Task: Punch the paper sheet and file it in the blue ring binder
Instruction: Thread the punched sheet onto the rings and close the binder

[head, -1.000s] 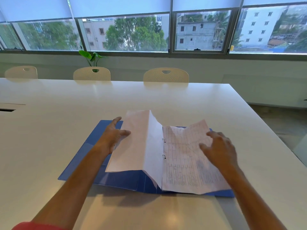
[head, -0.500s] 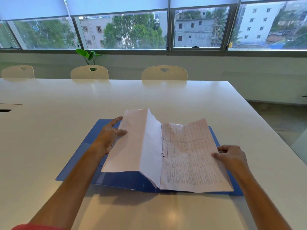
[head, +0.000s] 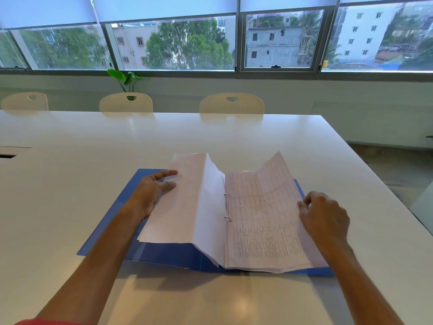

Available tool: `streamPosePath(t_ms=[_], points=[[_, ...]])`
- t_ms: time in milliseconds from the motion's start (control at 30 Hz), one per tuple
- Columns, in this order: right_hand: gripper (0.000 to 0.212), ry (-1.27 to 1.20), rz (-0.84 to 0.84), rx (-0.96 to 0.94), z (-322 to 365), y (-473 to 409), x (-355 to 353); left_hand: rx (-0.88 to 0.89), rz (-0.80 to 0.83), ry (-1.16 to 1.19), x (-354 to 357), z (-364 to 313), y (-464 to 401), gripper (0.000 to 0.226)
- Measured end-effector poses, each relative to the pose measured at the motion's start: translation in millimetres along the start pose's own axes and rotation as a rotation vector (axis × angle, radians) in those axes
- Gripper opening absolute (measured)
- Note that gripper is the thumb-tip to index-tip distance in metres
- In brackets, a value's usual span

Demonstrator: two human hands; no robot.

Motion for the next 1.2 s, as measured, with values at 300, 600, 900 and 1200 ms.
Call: streamPosePath(t_ms=[300,600,900,1200], points=[[0.028,-0.839,0.252,0.044,66,-26,-7,0.066,-0.014,0.065,16,-19,-3,0.029],[0.021,-0.936,0.36,-0.19,184,-5,2,0.056,-0.101,-0.128,38,-36,7,0.048],[0.034,-0.896,0.44,-0.387,198,21,21,-0.033,-0.056,-0.048,32,-22,4,0.006],[0.047,-0.31,0.172,-0.037,38,-9,17,-0.055,-0.096,-0.082,-3,-5,-3,0.04]])
Point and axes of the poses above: each hand's wrist, its own y-axis away from the middle knuckle, its own x-axis out of the palm, z = x × y, the point moved 8 cm from there along -y, towards the middle knuckle, and after that the axes turned 7 degrees about -x, right-handed, at the moved point
